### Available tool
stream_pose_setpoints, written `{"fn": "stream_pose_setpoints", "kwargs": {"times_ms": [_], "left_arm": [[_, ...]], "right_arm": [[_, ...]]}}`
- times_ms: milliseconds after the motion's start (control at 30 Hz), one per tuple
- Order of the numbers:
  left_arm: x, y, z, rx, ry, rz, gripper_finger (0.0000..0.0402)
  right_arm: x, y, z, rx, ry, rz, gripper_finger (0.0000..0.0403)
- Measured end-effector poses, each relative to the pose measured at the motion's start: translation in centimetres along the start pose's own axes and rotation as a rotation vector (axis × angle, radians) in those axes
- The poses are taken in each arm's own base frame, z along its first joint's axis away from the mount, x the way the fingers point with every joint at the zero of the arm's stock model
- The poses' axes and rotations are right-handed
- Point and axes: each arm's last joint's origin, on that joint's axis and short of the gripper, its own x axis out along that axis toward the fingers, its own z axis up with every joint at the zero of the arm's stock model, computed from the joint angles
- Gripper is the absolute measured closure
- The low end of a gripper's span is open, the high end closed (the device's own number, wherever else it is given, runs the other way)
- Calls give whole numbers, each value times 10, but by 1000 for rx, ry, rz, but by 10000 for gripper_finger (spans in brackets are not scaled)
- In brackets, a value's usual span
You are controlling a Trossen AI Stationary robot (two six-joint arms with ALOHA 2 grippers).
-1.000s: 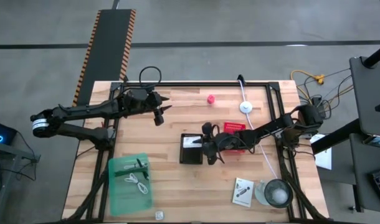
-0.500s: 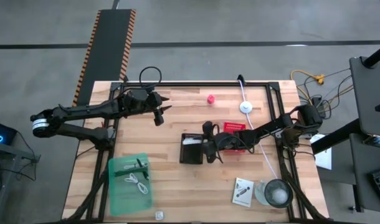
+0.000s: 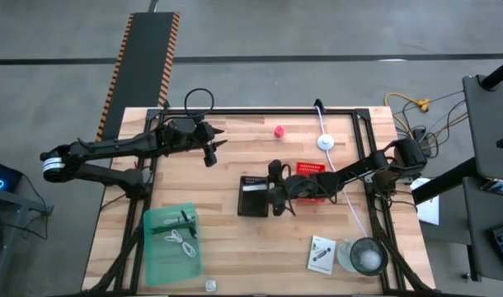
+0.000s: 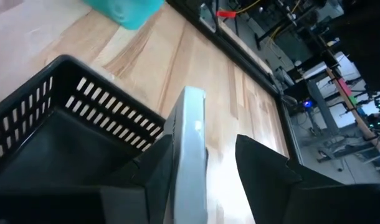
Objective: Pick and place items into bin
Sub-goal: Put the top white card reader box into the black bin, then put the white card reader box into the black bin
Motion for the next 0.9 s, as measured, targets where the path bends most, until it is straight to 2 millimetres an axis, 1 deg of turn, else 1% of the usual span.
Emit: {"fn": "stream_pose_setpoints", "kwargs": {"times_ms": [200, 333, 567, 767, 900], "left_arm": [[0, 0, 0, -1, 1, 0, 258], [0, 0, -1, -1, 2, 0, 258], [1, -1, -2, -7, 8, -1, 258], [1, -1, -3, -118, 10, -1, 258], [1, -1, -5, -158, 15, -2, 258]], "right_arm": [[-2, -2, 9, 28, -86, -25, 253], [-7, -5, 17, 40, -173, 42, 257], [-16, -14, 25, 99, -216, 34, 257], [-29, -19, 37, 161, -265, 41, 260], [-41, -18, 43, 169, -263, 78, 262]]}}
